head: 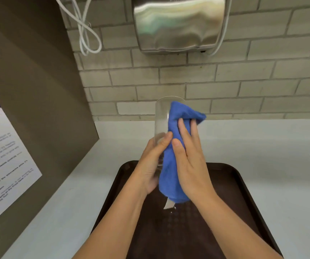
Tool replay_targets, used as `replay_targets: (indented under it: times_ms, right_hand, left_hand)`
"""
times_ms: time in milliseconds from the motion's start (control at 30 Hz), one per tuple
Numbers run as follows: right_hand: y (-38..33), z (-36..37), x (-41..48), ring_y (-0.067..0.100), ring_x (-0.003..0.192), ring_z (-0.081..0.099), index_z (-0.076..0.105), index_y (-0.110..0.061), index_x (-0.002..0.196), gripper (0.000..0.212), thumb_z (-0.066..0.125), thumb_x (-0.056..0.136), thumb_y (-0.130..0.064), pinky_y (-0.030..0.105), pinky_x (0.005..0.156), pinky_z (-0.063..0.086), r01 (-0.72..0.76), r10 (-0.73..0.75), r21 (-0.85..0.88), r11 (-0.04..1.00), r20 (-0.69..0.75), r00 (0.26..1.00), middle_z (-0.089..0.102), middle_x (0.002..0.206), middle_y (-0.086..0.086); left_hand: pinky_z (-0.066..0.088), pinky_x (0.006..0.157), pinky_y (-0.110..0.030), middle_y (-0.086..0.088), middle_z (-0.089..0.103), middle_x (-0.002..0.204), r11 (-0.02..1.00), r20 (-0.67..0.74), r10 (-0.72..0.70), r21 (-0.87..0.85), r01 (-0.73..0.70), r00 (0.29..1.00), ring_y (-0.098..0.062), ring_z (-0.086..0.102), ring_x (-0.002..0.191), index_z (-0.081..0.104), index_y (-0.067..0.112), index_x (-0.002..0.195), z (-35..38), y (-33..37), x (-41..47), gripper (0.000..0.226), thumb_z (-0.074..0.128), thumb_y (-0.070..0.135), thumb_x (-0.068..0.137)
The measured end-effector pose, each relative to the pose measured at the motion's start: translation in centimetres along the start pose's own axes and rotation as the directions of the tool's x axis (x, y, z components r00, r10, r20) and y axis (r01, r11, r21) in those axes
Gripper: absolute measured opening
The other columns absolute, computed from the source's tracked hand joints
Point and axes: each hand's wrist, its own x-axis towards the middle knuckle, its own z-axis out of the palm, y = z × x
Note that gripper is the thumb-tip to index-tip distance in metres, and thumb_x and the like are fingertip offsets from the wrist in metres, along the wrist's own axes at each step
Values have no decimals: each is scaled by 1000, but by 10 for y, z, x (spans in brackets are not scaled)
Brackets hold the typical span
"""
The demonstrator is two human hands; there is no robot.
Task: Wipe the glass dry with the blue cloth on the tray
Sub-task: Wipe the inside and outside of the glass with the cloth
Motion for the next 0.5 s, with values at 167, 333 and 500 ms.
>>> replay_targets:
  times_ms: [167, 333, 500]
  right_hand:
    - [-16, -8, 39, 0, 139, 8, 28, -32, 138, 46, 39, 94, -30, 17, 108, 11, 117, -105, -132, 984, 96, 990, 6, 155, -12]
    - [-18, -3, 51, -2, 138, 12, 33, -30, 137, 43, 38, 94, -26, 6, 104, 14, 149, -145, -32, 988, 99, 984, 12, 154, -12]
    - [-16, -8, 59, 3, 133, 29, 31, -28, 138, 43, 35, 96, -26, 12, 105, 27, 1, -5, 130, 992, 31, 1000, 28, 149, -7]
  left_hand:
    - [55, 82, -32, 0, 73, 108, 967, 176, 48, -254, -1, 983, -16, 65, 106, 71, 23, 105, -2, 5, 2, 52, 73, 52, 62]
    - [56, 84, -33, 1, 76, 95, 974, 177, 86, -220, -45, 981, -14, 69, 94, 75, 23, 92, -8, 16, 2, 59, 77, 60, 46]
    - [58, 71, -33, -1, 75, 89, 977, 198, 79, -208, -37, 977, -17, 71, 83, 71, 20, 97, -7, 14, -7, 40, 79, 35, 60]
